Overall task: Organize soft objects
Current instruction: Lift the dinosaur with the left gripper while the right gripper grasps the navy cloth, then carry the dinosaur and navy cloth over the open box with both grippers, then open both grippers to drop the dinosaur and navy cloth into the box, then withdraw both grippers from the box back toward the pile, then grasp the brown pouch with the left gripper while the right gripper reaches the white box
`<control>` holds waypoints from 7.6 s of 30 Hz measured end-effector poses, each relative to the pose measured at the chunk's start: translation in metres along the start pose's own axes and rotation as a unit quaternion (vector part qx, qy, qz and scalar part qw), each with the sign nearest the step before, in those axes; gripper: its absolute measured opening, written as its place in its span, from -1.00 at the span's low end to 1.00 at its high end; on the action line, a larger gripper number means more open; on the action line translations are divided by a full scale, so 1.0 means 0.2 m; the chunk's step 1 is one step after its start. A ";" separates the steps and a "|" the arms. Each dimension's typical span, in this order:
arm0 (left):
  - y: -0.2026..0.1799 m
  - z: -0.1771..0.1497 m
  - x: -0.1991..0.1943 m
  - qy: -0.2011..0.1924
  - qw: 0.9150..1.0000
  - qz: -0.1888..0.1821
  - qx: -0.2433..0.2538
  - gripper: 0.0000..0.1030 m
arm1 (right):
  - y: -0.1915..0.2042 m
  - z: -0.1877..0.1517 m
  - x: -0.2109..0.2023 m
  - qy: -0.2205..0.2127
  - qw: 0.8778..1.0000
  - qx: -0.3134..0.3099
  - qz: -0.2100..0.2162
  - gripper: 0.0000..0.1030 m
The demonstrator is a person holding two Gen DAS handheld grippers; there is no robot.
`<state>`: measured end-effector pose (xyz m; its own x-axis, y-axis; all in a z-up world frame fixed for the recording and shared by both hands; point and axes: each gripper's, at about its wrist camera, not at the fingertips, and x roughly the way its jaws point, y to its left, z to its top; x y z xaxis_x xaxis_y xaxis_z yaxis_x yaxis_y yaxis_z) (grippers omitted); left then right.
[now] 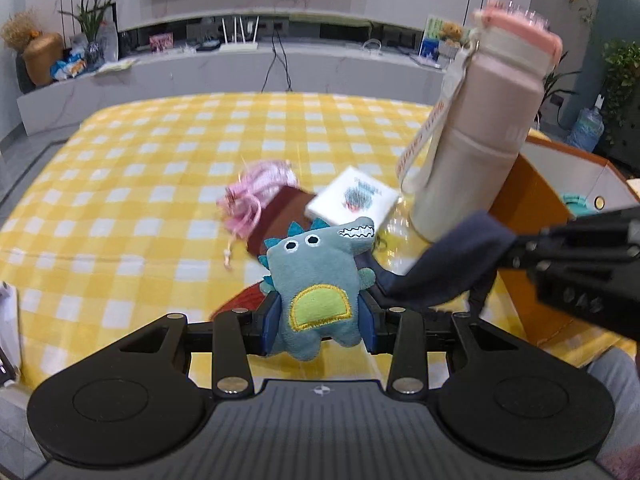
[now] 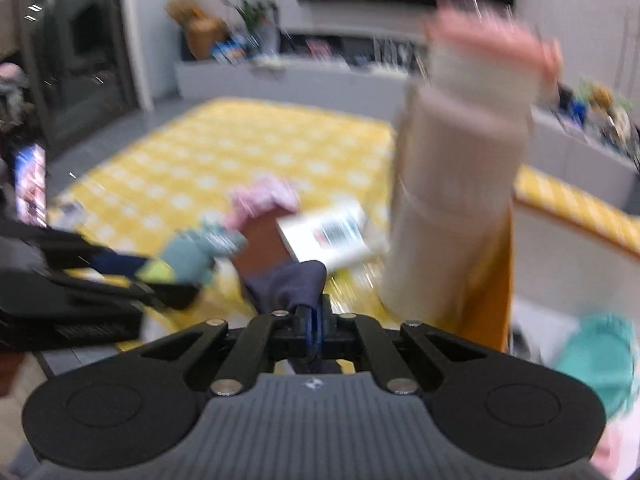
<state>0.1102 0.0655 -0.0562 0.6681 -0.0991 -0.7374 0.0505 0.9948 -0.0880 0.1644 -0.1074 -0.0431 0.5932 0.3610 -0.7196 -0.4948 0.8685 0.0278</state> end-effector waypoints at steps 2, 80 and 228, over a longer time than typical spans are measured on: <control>0.01 -0.01 0.02 0.008 1.000 0.000 -0.001 -0.12 | -0.02 -0.03 0.06 0.020 1.000 0.008 -0.003 -1.00; -0.81 0.23 -0.25 -0.068 0.976 -0.164 0.127 -0.11 | -0.63 -0.20 -0.70 -0.116 0.982 0.115 -0.099 -0.79; 0.19 0.13 0.45 -0.001 1.000 0.006 -0.025 -0.89 | 0.19 0.09 0.66 -0.021 0.998 -0.043 -0.040 -0.49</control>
<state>0.1922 0.0948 -0.1089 0.6700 -0.0863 -0.7373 0.0053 0.9937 -0.1116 0.2363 -0.0206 -0.1248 0.6577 0.3069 -0.6879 -0.4963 0.8636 -0.0893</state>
